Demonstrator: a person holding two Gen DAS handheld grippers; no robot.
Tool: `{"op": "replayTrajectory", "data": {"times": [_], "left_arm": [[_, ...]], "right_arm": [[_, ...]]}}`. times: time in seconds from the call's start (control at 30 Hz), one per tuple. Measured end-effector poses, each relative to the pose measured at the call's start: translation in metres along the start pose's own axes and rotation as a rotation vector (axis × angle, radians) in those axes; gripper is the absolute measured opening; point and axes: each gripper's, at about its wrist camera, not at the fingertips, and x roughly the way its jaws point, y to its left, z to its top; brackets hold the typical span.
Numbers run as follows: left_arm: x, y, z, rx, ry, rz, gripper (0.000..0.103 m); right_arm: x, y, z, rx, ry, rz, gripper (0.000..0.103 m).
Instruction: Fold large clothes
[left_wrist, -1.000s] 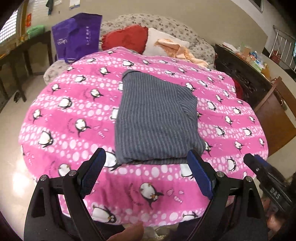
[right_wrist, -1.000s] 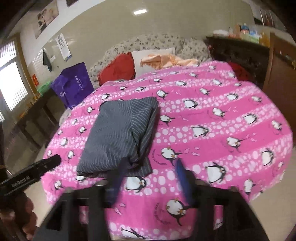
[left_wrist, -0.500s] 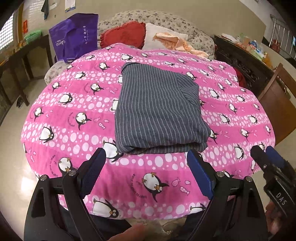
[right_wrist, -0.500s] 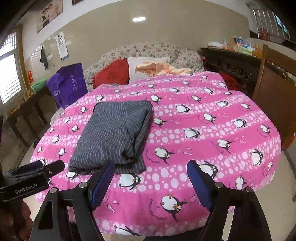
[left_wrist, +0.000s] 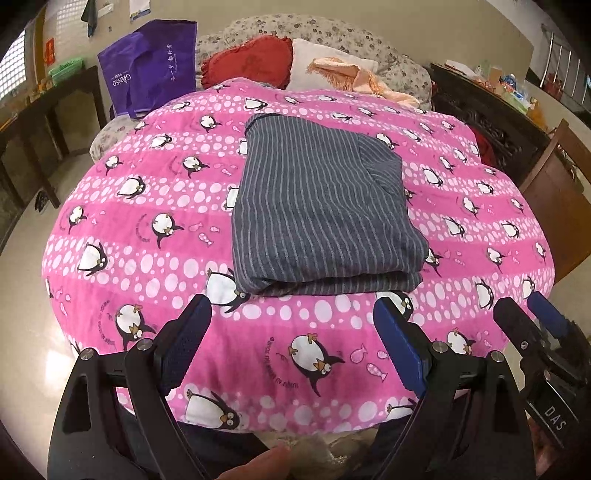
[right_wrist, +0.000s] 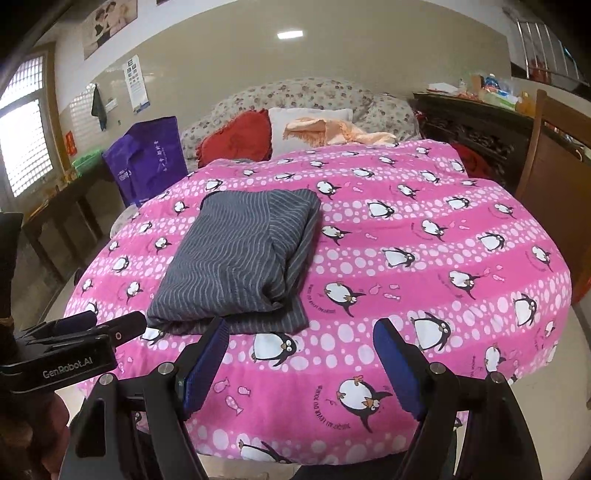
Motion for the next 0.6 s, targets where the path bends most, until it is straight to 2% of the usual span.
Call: {"op": "replayTrajectory", "data": {"times": [0.43, 0.6], "left_arm": [[0.003, -0.0022, -0.0021, -0.001, 0.007, -0.008, 0.089], [-0.0014, -0.0013, -0.0032, -0.002, -0.018, -0.063, 0.089]], "right_arm": [[0.0021, 0.0007, -0.0012, -0.003, 0.01, 0.007, 0.078], [0.0025, 0.0006, -0.0014, -0.002, 0.01, 0.006, 0.078]]}}
